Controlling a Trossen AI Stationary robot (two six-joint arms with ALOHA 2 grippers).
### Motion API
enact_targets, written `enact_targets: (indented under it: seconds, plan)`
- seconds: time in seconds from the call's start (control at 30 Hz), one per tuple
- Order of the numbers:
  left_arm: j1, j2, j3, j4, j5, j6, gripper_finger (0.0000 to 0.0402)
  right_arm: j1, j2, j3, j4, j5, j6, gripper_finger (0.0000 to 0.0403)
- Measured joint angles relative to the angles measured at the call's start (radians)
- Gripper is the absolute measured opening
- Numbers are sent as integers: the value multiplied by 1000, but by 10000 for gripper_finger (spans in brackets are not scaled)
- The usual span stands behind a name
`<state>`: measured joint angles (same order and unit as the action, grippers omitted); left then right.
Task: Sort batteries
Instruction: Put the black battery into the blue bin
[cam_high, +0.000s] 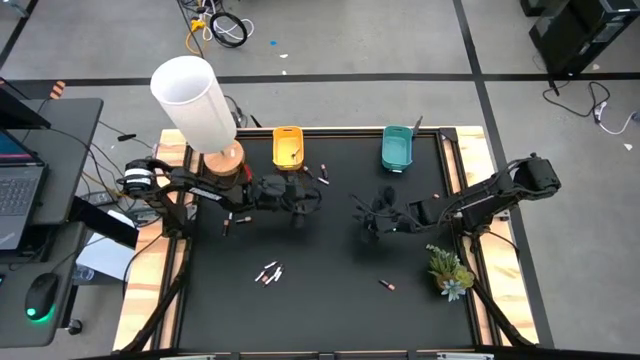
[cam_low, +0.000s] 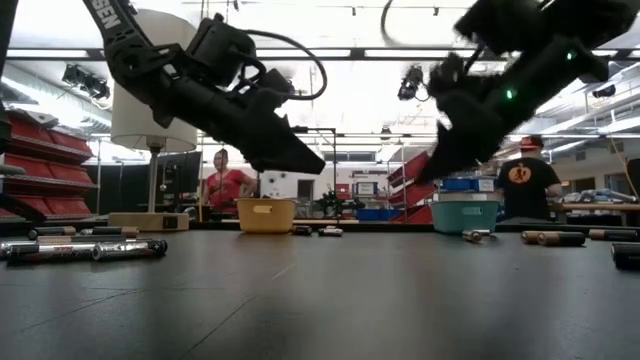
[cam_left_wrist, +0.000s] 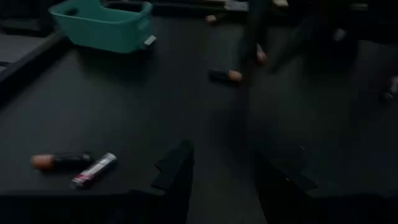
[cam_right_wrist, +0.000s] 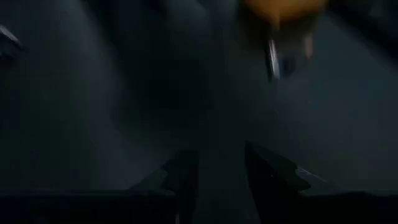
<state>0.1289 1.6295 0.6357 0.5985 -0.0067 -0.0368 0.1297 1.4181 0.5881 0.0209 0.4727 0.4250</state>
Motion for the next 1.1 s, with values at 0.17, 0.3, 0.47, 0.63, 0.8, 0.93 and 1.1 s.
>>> enact_targets:
  seconds: [0.17, 0.3, 0.47, 0.63, 0.8, 0.93, 1.1]
  plan:
    - [-49, 0, 0, -41, -55, 2, 161, -58, 0, 37, -255, -47, 178, 141]
    - [-67, 0, 0, -48, -102, -10, 161, -75, -1, 52, -311, -78, 288, 148]
    - [-83, 0, 0, -43, -134, -18, 161, -73, -1, 51, -442, -62, 484, 153]
    - [-84, 0, 0, -43, -134, -8, 161, -58, -1, 51, -489, -52, 595, 154]
    - [-84, 0, 0, -31, -133, 6, 161, -60, 5, 51, -448, -38, 600, 154]
    - [-84, 0, 0, -19, -132, 6, 161, -68, 46, 51, -432, -13, 601, 154]
    - [-84, 0, 0, -28, -132, 6, 161, -61, 112, 50, -405, 26, 629, 154]
